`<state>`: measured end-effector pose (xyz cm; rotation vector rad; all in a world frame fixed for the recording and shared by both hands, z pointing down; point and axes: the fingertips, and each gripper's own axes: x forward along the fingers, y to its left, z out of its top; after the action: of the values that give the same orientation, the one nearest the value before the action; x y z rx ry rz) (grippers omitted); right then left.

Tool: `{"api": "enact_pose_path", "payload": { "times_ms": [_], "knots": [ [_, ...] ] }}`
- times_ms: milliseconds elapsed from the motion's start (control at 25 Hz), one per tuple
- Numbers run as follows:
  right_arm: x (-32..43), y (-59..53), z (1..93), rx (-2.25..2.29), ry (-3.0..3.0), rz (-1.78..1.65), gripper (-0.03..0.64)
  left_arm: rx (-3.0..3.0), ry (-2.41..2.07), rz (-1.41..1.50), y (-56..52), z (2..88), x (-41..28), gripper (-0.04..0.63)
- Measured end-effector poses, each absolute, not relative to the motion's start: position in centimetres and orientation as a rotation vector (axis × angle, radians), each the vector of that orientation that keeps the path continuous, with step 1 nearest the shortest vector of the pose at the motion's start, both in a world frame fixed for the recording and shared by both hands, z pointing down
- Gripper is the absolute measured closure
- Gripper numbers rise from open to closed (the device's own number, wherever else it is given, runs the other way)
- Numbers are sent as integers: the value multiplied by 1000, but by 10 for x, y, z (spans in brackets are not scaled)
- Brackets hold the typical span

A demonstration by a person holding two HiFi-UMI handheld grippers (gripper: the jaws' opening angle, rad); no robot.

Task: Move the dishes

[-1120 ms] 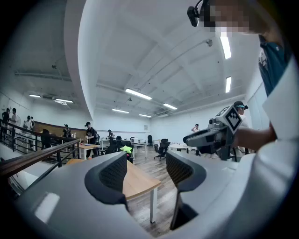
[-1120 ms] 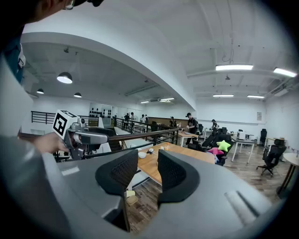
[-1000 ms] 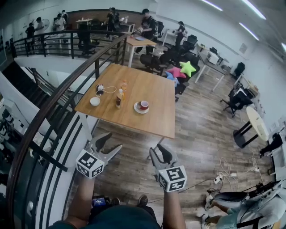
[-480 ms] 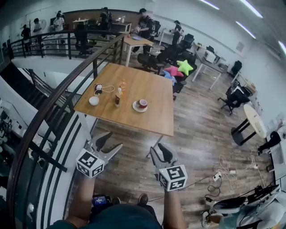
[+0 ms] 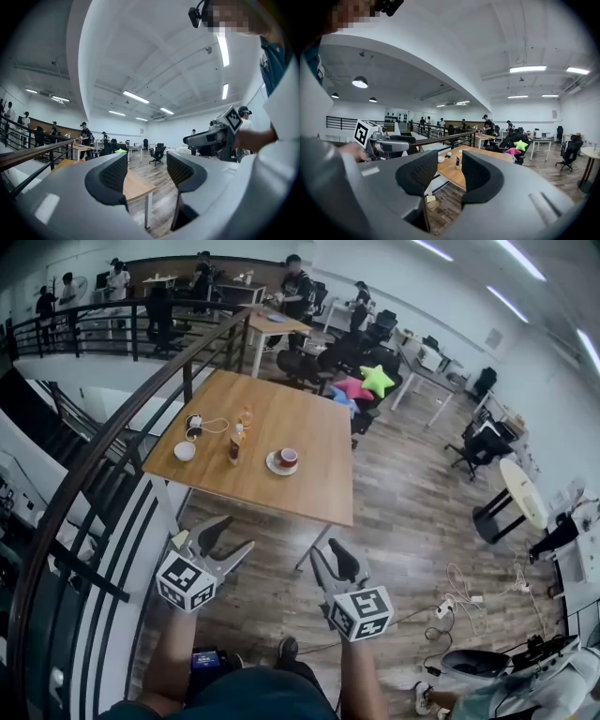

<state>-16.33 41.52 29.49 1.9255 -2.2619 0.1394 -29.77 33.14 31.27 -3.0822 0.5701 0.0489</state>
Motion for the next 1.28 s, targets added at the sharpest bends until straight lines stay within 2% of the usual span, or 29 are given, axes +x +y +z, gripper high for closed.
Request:
{"api": "enact_pose_path", "payload": {
  "times_ms": [440,1280],
  "knots": [
    [-105,354,315,1890,-2337,187,467,-3075,666,-30,283,332,-253,334],
    [50,188,334,1586,-2595,273,466,-2969,1041,-222,176,341,-119,331]
  ]
}}
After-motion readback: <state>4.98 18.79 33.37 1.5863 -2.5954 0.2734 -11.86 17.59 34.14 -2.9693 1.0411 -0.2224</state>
